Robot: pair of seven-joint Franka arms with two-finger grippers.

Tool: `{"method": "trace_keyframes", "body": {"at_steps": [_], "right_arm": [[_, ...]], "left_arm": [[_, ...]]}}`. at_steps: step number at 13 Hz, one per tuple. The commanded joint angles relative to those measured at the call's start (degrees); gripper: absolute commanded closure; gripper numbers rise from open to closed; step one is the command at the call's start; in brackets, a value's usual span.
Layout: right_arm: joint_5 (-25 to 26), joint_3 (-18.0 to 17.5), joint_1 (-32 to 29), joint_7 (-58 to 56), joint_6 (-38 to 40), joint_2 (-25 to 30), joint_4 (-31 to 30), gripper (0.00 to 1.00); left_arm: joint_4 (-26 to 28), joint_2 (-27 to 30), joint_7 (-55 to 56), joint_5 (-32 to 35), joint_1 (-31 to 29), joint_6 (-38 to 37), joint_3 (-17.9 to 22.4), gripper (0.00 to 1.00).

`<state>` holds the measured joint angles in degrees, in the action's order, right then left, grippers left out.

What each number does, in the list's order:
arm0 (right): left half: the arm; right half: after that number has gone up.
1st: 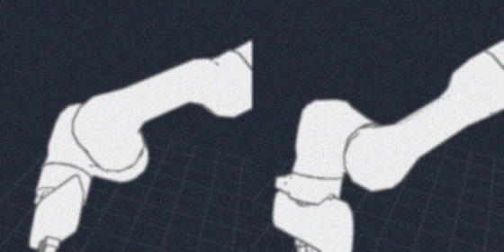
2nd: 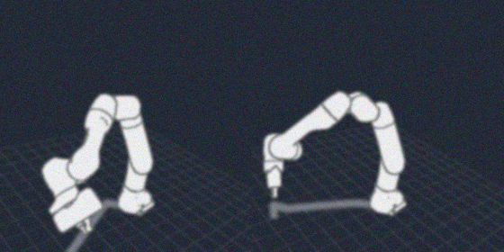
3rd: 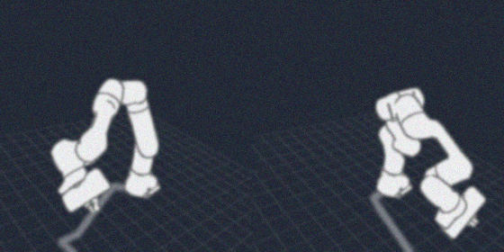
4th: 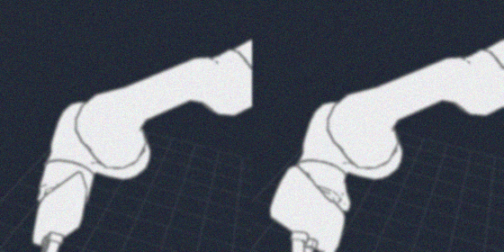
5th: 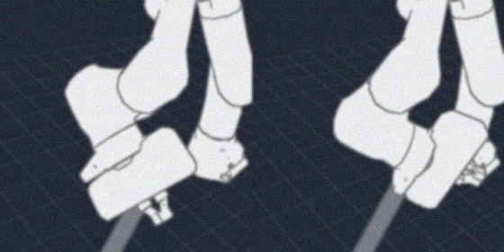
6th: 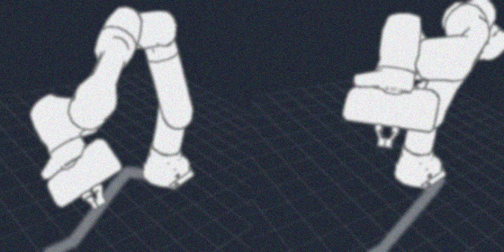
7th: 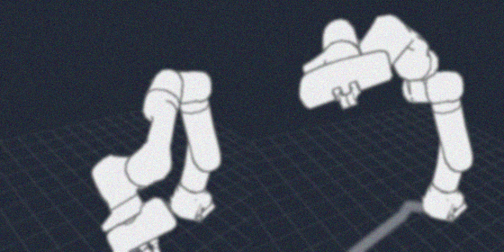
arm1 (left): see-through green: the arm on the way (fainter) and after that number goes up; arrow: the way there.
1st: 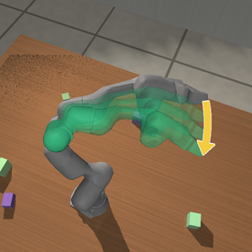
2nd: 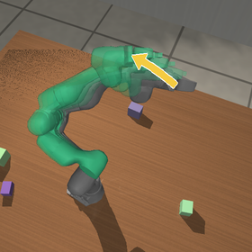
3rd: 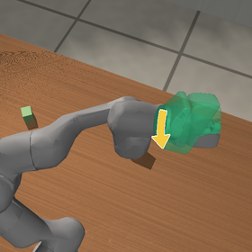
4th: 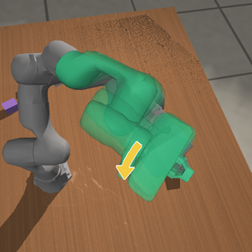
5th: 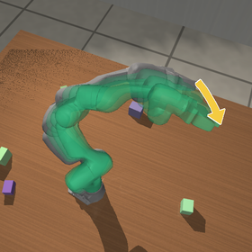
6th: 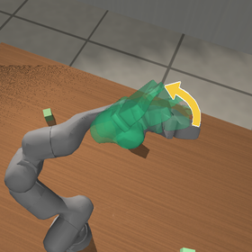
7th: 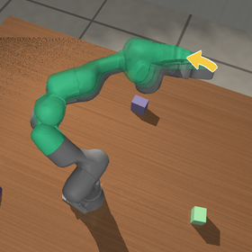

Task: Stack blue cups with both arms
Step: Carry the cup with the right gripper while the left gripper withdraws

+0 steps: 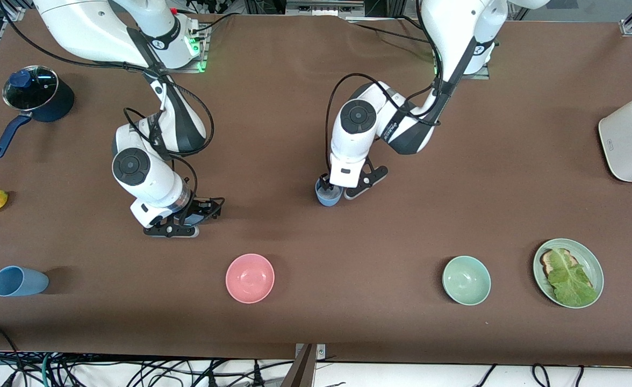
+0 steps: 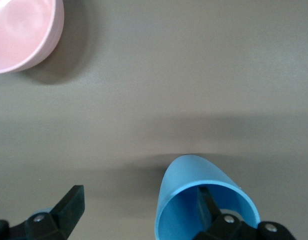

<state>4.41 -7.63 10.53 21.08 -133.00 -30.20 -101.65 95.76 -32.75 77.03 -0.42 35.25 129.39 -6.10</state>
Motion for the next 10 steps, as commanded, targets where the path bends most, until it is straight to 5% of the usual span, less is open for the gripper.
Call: {"method": "trace_keyframes", "body": {"at_steps": [1,2,10], "right_arm": [[0.77,-0.02,0.11,0.37,1.95,0.06,-0.04,0.64],[0.77,-0.11,0.11,0.54,2.74,0.06,-0.04,1.00],[0.77,0.07,0.29,1.25,5.56,0.67,0.75,1.00]], "left_arm": [[0.22,1.98,2.51,1.21,-0.01,-3.35,-1.28,0.17],[0.22,2.42,2.77,1.12,-0.10,-4.23,-1.81,0.17],[-14.71,8.04,-9.59,1.12,-8.43,-26.98,-1.29,0.09]]}}
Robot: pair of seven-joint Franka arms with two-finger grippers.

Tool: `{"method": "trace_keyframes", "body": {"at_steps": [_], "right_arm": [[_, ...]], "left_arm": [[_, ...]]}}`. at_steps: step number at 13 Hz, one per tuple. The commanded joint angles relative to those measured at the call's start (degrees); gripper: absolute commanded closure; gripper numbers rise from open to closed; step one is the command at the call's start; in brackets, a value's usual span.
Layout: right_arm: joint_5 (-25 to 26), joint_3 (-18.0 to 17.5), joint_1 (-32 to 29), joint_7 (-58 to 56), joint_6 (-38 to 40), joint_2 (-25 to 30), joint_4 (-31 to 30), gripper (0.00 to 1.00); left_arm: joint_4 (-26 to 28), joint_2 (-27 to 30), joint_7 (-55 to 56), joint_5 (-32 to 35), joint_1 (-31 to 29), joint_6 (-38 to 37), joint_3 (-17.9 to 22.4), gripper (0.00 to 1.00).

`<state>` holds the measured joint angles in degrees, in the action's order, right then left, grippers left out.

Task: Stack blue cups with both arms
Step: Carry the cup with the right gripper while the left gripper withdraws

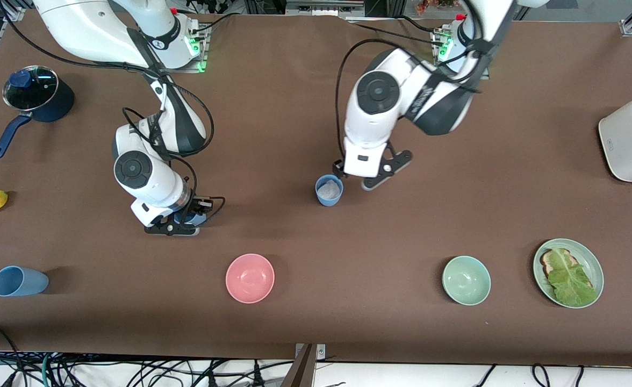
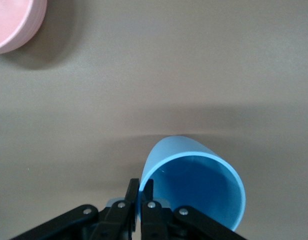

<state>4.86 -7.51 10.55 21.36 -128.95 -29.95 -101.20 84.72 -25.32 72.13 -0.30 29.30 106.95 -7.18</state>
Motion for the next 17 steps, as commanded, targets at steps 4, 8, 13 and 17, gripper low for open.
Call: {"method": "trace_keyframes", "body": {"at_steps": [4,8,13,17], "right_arm": [[0.33,-0.31,2.01,3.49,5.79,1.03,4.24,1.00],[-0.46,-0.31,8.07,12.82,11.25,-0.02,13.21,1.00],[-0.82,-0.40,14.92,20.10,15.13,-0.55,22.17,1.00],[-0.47,-0.22,21.25,25.21,15.48,-0.99,25.35,1.00]], "left_arm": [[-4.21,4.13,-18.56,1.26,-8.89,-8.58,-0.11,0.01],[-4.30,7.56,-37.80,1.35,-16.80,-13.16,0.15,0.00],[-4.21,10.46,-59.35,1.35,-26.82,-16.15,-0.02,0.00],[-4.21,11.51,-73.26,1.35,-32.81,-17.56,-0.03,0.00]]}}
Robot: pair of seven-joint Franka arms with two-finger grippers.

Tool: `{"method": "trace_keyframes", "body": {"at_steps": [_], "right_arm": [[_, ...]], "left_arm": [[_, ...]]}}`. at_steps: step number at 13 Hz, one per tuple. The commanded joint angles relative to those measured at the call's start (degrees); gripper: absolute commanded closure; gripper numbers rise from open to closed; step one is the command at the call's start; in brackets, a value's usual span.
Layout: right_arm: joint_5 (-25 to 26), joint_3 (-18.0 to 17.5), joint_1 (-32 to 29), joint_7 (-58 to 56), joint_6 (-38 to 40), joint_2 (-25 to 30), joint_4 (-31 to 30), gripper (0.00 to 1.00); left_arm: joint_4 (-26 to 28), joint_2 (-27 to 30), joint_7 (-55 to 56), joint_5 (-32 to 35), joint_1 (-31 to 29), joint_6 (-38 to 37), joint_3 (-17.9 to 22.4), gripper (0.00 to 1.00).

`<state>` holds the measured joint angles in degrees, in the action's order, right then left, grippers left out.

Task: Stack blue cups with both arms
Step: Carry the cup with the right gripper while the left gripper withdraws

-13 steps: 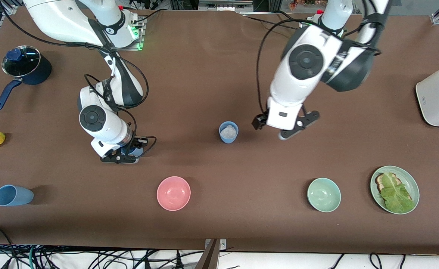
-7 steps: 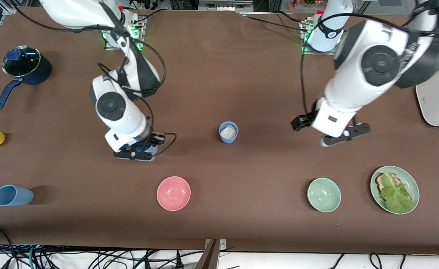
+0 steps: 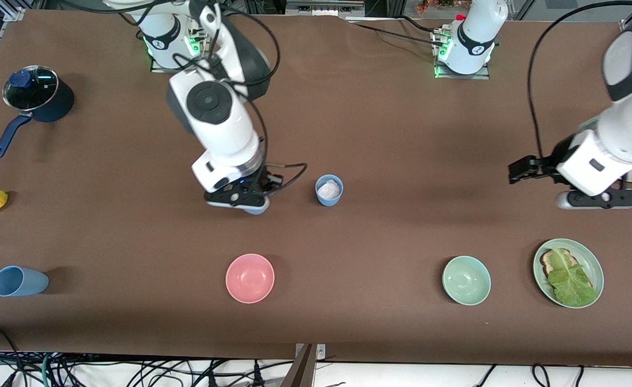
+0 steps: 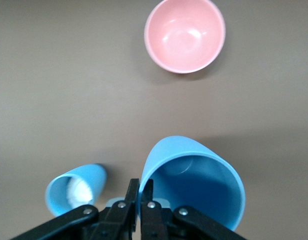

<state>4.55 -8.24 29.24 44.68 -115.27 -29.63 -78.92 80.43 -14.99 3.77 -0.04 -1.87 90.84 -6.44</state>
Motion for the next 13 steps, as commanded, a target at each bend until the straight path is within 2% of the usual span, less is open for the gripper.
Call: {"method": "trace_keyframes", "body": {"at_steps": [1,3,6,9,13], "right_arm": [[0.10,0.51,4.05,2.16,2.07,-1.57,3.16,1.00],[0.28,0.68,7.13,2.43,2.16,-2.88,5.43,1.00],[0.28,0.77,9.78,2.43,3.56,-5.34,11.75,1.00],[0.28,0.77,11.09,2.26,2.95,-9.20,15.62,1.00],[1.07,0.86,13.03,1.99,6.80,-12.56,18.18,1.00]], "left_arm": [[0.07,1.45,-6.56,1.09,-1.73,-1.54,-0.68,0.00],[0.07,1.71,-7.98,1.09,-2.34,-1.63,-0.50,0.00],[2.00,5.39,-8.16,1.53,-1.47,-1.72,0.28,0.00],[6.04,8.47,-8.34,1.88,1.60,-0.76,2.91,0.00],[13.69,13.22,-8.60,3.11,2.84,4.69,4.15,0.00]]}}
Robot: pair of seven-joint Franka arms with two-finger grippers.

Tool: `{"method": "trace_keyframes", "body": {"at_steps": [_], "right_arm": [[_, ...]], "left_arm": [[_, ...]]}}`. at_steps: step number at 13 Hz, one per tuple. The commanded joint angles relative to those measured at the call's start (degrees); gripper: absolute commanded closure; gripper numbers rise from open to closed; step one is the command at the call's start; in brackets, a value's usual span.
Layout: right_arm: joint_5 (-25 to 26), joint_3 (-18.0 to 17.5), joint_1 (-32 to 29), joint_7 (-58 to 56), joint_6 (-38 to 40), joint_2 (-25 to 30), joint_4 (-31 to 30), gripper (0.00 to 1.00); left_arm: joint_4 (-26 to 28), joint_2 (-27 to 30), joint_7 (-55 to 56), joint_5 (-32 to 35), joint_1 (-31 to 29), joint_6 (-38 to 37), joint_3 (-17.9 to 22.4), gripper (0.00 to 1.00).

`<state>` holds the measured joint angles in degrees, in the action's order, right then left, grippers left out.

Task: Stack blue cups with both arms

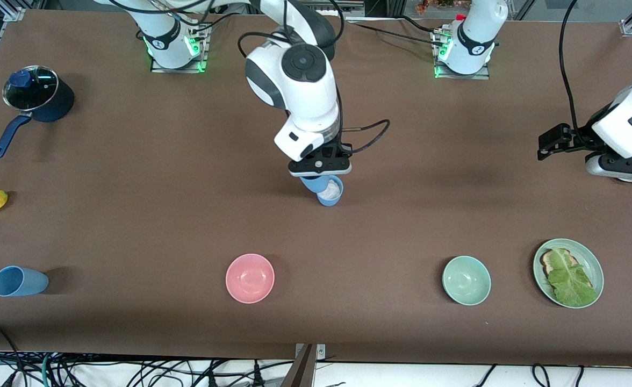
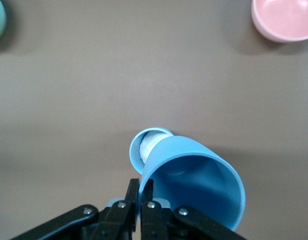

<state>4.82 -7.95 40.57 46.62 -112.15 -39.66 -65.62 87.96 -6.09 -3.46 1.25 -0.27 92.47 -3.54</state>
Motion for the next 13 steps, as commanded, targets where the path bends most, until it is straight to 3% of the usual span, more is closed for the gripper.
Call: {"method": "trace_keyframes", "body": {"at_steps": [1,4,13], "right_arm": [[0.81,0.48,1.97,0.05,4.74,-2.71,5.75,1.00],[0.89,0.66,3.46,0.13,4.05,-3.58,6.03,1.00],[0.98,0.83,5.57,0.31,3.17,-6.31,7.34,1.00]], "left_arm": [[7.04,4.86,-1.38,1.74,1.24,3.68,1.25,0.00],[11.43,7.49,-1.38,1.83,1.42,6.93,1.34,0.00],[10.21,4.77,-3.84,1.74,0.97,6.23,3.18,0.00]]}}
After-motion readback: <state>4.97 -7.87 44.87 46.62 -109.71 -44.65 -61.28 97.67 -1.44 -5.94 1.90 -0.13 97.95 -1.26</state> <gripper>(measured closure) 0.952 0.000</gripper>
